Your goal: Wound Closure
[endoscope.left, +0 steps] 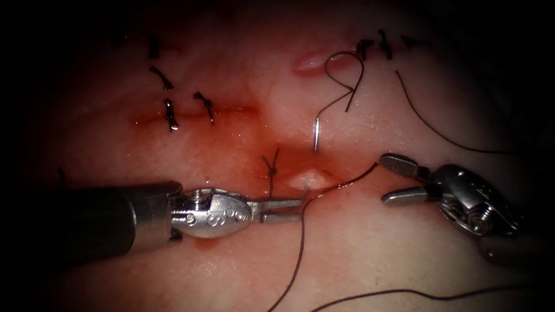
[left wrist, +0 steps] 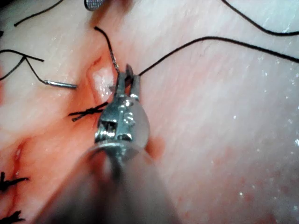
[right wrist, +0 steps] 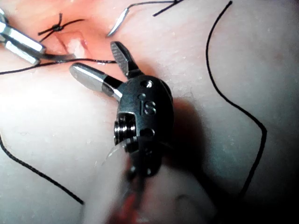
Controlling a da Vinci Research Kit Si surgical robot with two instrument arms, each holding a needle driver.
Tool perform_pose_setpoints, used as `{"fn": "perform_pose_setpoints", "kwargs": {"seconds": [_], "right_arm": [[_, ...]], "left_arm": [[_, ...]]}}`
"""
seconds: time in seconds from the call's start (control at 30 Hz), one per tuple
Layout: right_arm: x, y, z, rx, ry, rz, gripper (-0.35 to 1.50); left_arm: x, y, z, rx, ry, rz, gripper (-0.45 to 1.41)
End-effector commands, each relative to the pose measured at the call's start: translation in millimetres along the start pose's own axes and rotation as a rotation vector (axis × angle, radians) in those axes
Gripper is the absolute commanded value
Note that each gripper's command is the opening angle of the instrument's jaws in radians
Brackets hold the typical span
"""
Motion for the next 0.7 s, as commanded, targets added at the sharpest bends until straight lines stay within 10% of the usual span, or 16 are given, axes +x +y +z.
{"fn": "perform_pose_setpoints", "kwargs": {"seconds": [0.03,0.4,0.7], "right_arm": [[0.2,-1.0,1.0,0.047,-0.003,-0.008,0.83],[0.5,-6.5,2.7,0.079,-0.149,-0.102,1.46],[0.2,-9.2,4.4,0.074,-0.239,-0.161,1.36]], "left_arm": [[0.2,-0.2,0.6,-0.024,0.014,-0.036,-0.45],[6.5,-1.8,-2.2,-0.234,0.112,-0.434,-0.45],[10.0,-4.2,-5.4,-0.305,0.113,-0.704,-0.45]]}}
